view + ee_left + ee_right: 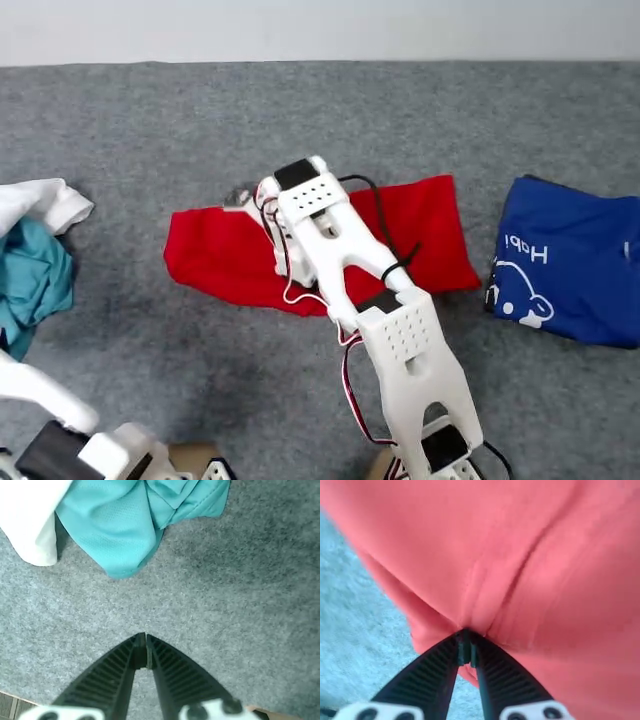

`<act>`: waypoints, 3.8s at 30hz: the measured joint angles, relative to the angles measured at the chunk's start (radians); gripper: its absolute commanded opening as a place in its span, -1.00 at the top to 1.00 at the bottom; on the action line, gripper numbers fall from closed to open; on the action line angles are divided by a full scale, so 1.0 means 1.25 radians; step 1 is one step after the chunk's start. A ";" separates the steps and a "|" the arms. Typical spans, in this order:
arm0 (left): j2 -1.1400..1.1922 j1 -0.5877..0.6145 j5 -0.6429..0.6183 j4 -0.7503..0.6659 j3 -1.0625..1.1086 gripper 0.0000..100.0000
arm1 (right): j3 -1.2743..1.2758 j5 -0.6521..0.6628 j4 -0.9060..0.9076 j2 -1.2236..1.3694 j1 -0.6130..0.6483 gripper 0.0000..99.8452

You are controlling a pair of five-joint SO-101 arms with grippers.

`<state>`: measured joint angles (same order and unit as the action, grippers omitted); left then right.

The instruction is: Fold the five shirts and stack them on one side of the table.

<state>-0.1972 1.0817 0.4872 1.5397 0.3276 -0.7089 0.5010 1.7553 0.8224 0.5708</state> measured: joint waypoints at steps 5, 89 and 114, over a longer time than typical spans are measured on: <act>0.000 0.000 0.000 0.000 0.000 0.99 | -0.053 -0.032 0.000 -0.113 -0.001 0.98; -0.268 -0.349 -0.055 0.152 0.007 0.99 | -0.211 -0.220 0.000 -0.049 -0.314 0.98; -0.268 -0.349 -0.055 0.152 0.010 0.99 | -0.103 -0.152 -0.091 -0.130 0.081 0.98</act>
<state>-0.5317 0.6460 0.4181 1.7300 0.3399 -0.8378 0.3107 1.6418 0.6598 0.6720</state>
